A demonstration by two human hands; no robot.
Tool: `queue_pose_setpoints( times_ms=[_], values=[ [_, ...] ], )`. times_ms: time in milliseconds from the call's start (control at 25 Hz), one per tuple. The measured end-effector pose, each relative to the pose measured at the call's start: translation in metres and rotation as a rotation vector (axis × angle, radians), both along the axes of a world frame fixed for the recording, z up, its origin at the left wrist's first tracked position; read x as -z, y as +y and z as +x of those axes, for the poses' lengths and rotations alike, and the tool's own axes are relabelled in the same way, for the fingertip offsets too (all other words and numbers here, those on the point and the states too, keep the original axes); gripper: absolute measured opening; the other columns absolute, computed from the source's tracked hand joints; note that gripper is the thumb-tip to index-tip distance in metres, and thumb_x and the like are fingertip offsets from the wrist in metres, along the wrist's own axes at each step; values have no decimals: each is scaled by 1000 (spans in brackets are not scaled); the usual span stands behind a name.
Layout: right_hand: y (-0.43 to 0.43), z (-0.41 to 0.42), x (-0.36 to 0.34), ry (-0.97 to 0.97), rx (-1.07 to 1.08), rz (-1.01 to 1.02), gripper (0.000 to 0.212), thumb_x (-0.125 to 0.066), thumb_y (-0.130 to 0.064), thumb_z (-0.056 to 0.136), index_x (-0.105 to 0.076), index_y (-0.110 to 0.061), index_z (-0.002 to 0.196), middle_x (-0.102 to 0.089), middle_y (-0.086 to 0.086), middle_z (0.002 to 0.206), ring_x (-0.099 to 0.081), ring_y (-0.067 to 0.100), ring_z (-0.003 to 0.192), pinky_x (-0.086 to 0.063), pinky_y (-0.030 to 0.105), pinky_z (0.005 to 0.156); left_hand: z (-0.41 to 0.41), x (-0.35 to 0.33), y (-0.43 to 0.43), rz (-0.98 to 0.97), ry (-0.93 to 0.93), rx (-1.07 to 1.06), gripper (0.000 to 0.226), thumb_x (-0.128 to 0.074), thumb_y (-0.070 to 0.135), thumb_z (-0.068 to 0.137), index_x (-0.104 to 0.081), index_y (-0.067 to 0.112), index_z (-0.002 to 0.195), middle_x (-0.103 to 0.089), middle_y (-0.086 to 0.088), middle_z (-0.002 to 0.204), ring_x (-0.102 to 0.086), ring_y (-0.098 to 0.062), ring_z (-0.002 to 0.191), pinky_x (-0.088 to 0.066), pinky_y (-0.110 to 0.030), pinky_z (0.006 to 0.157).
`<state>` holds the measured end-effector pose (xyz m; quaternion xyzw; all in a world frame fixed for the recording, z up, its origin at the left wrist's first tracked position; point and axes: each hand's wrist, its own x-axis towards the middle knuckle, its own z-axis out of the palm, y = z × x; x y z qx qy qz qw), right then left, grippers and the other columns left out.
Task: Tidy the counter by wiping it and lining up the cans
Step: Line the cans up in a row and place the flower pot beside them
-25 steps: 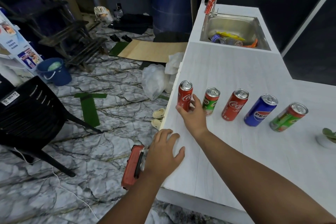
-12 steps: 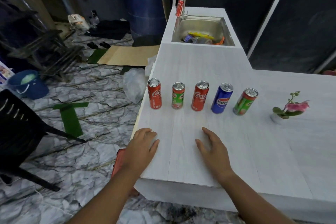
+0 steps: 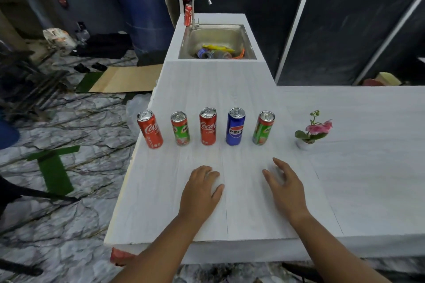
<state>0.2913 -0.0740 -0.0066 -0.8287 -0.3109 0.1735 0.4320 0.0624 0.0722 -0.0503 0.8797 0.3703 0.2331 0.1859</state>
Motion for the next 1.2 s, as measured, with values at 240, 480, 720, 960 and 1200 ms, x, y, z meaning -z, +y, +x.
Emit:
queue_pose_setpoints(
  times_ms=[240, 480, 720, 960, 1200],
  values=[
    [-18, 65, 6, -8, 129, -31, 63, -77, -55, 92, -59, -32, 148, -61, -6, 152, -55, 18, 140, -46, 43, 118, 88, 1, -11, -29, -8, 90, 38, -66, 46, 102, -71, 25, 133, -62, 1, 146, -53, -18, 141, -51, -35, 113],
    [-16, 129, 12, -177, 244, -161, 82, -77, -62, 89, -56, -15, 153, -64, 6, 149, -54, 28, 141, -42, 51, 119, 124, 2, 2, -7, -3, 129, 35, -65, 44, 102, -72, 26, 132, -61, 3, 142, -56, -17, 135, -54, -34, 108],
    [10, 171, 9, -240, 233, -129, 49, -71, -70, 86, -72, -27, 107, -77, -4, 105, -68, 30, 108, -54, 47, 91, 123, 4, 2, -22, 29, 101, 38, -60, 50, 104, -69, 32, 136, -57, 9, 147, -52, -11, 139, -54, -32, 108],
    [9, 173, 12, -224, 234, -94, 43, -72, -63, 90, -78, -25, 110, -79, -2, 112, -67, 27, 113, -53, 51, 100, 120, 1, 0, -34, 34, 108, 39, -60, 50, 104, -69, 32, 138, -57, 9, 149, -51, -9, 140, -51, -29, 110],
    [-6, 138, 15, -151, 157, 49, 31, -79, -49, 91, -79, -26, 112, -75, -9, 108, -63, 19, 112, -50, 38, 93, 109, -7, -5, 0, 9, 87, 33, -65, 34, 104, -76, 23, 133, -68, 3, 142, -58, -17, 138, -54, -37, 111]
  ],
)
